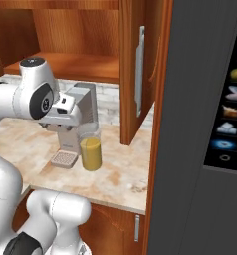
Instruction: There is a tray on the dining counter. Grab the cup, mug, and pitcher and place them on the tray. The pitcher may be placed next to the tray if it cannot fit the tray.
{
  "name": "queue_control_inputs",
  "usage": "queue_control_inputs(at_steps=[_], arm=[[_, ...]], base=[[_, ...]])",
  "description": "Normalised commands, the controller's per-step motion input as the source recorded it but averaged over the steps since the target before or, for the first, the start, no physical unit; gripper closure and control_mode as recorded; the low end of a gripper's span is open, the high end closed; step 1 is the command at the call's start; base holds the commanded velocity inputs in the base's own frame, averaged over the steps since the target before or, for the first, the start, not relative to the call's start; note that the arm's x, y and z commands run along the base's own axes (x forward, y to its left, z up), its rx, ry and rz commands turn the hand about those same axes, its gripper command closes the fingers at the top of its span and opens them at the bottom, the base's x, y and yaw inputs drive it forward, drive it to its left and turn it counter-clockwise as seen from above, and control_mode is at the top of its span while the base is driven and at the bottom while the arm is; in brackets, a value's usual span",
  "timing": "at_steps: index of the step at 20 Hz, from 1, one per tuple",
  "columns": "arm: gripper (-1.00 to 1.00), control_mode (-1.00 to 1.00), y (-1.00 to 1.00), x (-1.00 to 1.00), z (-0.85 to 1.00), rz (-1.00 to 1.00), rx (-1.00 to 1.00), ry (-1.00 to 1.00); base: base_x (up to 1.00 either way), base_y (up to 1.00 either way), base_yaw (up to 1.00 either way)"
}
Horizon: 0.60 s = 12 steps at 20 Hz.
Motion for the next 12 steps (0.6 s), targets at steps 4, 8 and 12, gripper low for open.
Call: queue_control_inputs(at_steps=[4, 8, 12], arm=[[-1.0, -1.0, -0.12, 0.21, -0.51, 0.03, -0.01, 0.09], [-1.0, -1.0, -0.12, 0.15, -0.64, 0.05, -0.05, 0.02], [-1.0, -1.0, -0.3, 0.25, -0.38, 0.06, 0.0, 0.02]], base=[[0.0, 0.0, 0.0], [0.0, 0.0, 0.0], [0.0, 0.0, 0.0]])
